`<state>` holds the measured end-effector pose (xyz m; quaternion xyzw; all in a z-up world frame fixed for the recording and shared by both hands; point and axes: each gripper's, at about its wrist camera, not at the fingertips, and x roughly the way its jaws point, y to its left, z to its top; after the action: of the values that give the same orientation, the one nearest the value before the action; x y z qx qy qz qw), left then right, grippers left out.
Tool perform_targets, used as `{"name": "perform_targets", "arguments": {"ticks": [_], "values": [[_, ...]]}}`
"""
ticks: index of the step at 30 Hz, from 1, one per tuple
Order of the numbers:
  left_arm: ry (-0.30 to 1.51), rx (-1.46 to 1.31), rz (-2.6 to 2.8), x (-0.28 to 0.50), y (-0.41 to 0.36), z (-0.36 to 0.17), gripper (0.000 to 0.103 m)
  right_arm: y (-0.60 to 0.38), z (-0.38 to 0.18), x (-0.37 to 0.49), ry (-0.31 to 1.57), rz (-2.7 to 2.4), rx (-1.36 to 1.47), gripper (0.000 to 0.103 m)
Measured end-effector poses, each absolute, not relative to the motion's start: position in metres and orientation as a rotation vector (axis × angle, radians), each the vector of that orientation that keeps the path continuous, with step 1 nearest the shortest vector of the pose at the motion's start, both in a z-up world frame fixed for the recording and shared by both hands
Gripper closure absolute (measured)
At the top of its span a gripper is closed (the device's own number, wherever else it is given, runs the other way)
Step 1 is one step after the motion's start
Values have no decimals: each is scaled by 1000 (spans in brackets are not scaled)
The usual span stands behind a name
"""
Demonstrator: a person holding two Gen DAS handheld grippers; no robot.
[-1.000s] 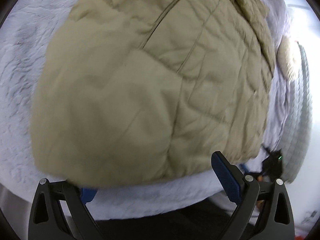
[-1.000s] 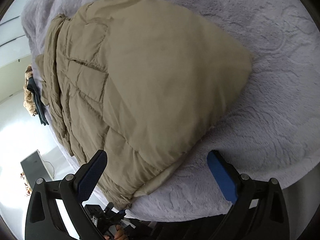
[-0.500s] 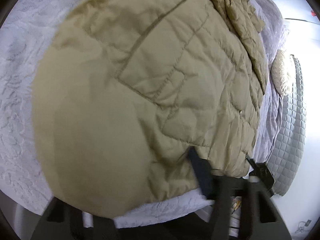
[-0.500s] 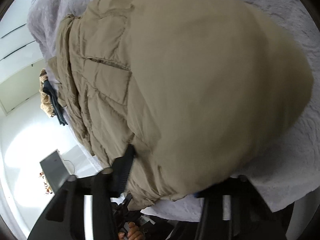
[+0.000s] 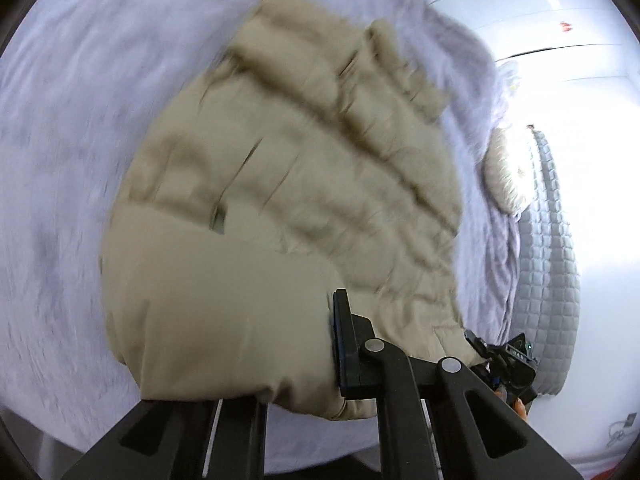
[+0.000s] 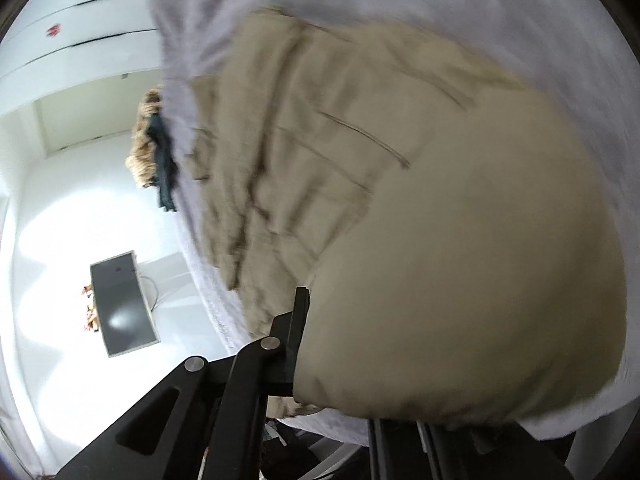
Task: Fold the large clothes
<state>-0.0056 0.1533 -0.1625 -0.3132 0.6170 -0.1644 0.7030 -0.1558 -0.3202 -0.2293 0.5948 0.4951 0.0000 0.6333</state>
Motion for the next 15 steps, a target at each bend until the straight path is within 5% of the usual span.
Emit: {"name": "perform_targets", "arguments": {"ticks": [15], "values": [[1034,-578,-396,162,122,-79,90,-339,-125,15,974,178,1085,96]]}}
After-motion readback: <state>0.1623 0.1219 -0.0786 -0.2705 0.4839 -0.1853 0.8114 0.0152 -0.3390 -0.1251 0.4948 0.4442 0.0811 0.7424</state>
